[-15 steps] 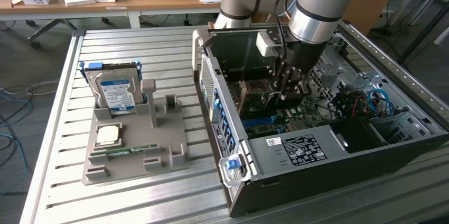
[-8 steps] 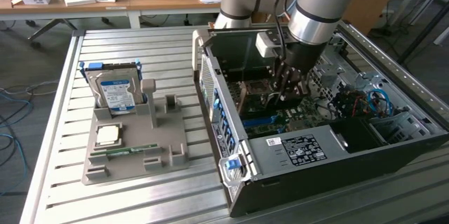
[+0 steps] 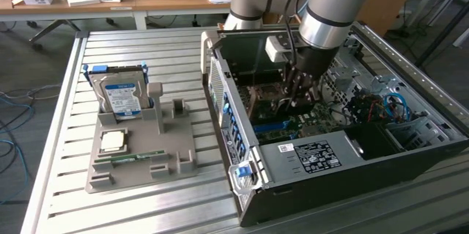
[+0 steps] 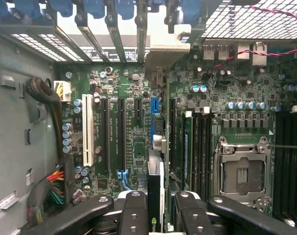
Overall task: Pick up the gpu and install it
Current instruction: 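Insert the gpu into the slot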
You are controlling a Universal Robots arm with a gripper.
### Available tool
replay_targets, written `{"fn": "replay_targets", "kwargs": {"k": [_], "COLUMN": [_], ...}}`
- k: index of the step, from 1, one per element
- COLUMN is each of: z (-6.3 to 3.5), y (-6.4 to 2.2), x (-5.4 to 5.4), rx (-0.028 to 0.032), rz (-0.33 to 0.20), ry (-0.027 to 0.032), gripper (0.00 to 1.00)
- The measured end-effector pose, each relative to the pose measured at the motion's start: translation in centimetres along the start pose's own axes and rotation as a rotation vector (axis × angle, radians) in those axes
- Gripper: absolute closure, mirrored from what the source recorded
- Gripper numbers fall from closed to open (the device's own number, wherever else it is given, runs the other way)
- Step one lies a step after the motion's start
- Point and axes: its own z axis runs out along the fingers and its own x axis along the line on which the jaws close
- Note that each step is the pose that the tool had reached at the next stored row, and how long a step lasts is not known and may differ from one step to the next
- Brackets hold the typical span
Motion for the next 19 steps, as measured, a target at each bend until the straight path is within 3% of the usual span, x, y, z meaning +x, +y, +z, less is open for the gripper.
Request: {"fn": "replay_targets", "kwargs": {"k": [19], "z": [0.21], "y": [0.23], "x": [0.01], "rx": [0.001], "rz": [0.0], "ry": [-0.0002], "gripper": [0.74]}}
